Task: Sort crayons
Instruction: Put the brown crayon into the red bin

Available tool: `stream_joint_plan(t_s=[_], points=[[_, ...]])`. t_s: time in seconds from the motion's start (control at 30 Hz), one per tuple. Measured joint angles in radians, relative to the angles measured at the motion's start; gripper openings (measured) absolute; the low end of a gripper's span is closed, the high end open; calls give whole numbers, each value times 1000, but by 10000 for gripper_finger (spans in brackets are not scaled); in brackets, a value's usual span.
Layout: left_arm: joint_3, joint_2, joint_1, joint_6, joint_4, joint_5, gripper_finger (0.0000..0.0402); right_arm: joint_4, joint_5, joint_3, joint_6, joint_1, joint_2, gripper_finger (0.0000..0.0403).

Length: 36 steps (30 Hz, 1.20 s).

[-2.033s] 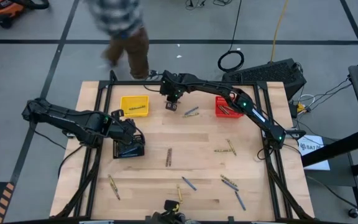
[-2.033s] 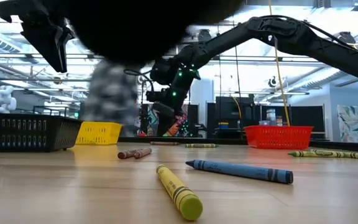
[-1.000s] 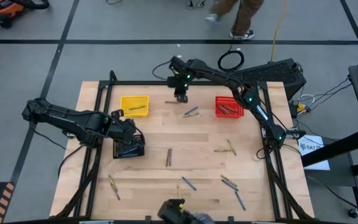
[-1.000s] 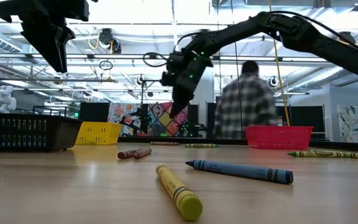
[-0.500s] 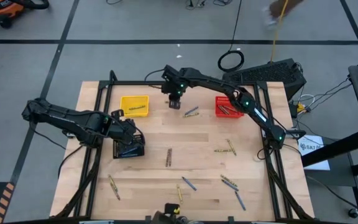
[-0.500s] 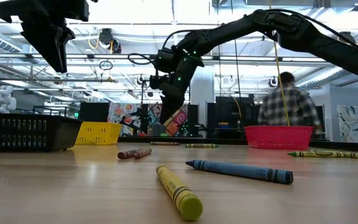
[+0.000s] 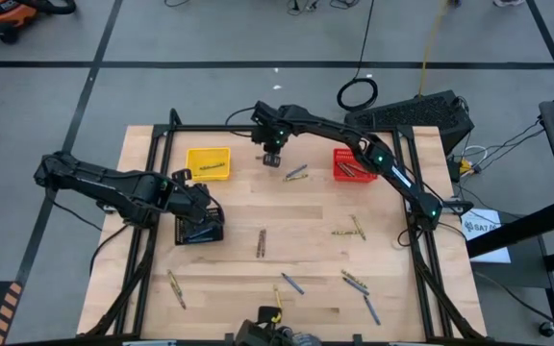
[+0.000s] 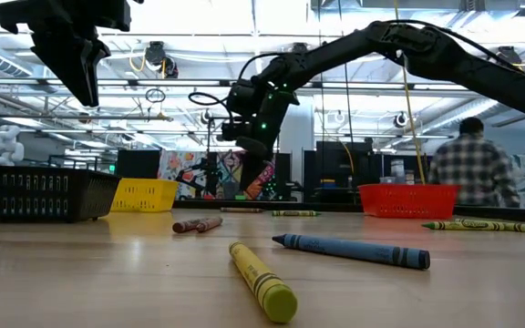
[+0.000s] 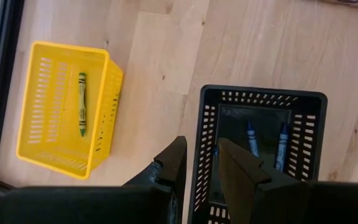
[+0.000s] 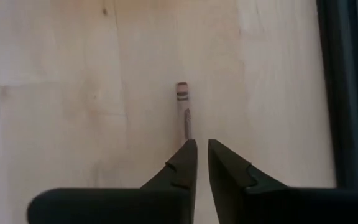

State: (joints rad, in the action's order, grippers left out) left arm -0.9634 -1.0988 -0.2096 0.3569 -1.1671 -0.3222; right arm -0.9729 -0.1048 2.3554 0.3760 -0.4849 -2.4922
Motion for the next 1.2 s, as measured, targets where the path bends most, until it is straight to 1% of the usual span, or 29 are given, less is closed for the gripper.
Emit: stream_joint_plan(t_s=[0.1,0.2,0.27,0.4,0.47,0.7,0.9,1.0,1.1,1.2], points=[[0,0,0,0,0,0,85,5,6,0,86,-4,-6,21],[0,0,0,0,0,0,85,22,10,0,210,-3,-6,20],[0,0,0,1,0,0,85,28,45,0,333,1,-5,20],[0,0,0,1,0,0,85,15,82,0,656,7,-5,20],[0,0,0,1,0,0,85,12,82,0,740,9,-5,20],[0,0,0,-1,-1,0,85,11,79,0,809,12,-5,20],[0,0,1,-62,-1,-32,85,12,82,0,1044,23,-5,20],[0,0,9,-78,-2,-32,85,39,92,0,1037,32,-5,20],[0,0,16,-77,-2,-32,85,73,177,0,972,48,-5,20],[0,0,22,-88,-2,-32,85,114,316,0,875,68,-5,20]])
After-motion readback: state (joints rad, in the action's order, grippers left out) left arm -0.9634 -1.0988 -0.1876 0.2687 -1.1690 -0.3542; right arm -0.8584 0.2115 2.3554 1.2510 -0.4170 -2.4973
